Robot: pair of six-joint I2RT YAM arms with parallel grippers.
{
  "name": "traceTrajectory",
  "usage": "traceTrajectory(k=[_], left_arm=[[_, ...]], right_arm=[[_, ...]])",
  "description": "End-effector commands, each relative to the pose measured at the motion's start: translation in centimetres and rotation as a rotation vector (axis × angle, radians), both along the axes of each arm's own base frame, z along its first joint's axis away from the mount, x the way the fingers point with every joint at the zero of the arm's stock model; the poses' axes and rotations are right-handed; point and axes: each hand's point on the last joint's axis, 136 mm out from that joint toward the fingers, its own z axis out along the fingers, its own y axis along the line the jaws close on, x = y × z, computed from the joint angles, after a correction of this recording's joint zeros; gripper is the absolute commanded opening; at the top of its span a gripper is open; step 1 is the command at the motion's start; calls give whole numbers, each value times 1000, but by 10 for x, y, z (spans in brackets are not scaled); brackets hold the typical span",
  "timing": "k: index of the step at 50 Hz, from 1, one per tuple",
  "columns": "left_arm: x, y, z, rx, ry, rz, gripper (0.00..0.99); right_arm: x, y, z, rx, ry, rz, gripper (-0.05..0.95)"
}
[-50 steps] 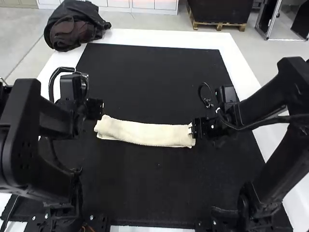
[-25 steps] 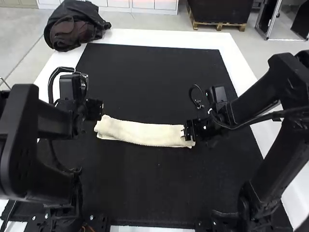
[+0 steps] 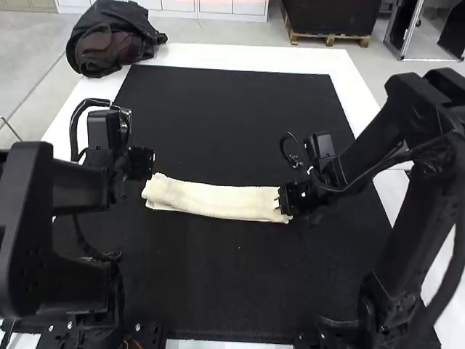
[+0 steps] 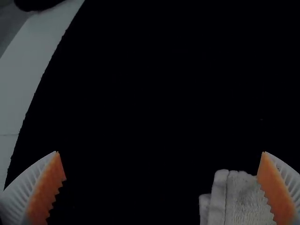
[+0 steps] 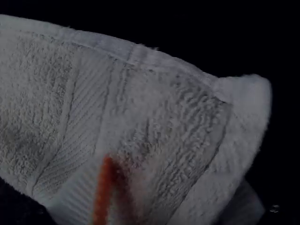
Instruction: Fold the towel.
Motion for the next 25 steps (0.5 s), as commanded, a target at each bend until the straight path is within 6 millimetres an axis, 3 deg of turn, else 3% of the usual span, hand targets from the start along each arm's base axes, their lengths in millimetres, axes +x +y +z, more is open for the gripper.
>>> traceTrajectory(k=[1, 11, 19, 25], left_arm=[[4, 5, 17, 1, -43, 16, 961], [3, 5, 15, 0, -37, 17, 961], [4, 6, 16, -1, -42, 21, 961], [3, 7, 15, 2, -41, 27, 961]], right_arm=[[-8, 20, 2, 65, 30, 70, -26], [4, 8, 14, 82, 0, 22, -23], [29, -17, 46, 105, -68, -64, -23], [36, -23, 68, 114, -88, -84, -23]])
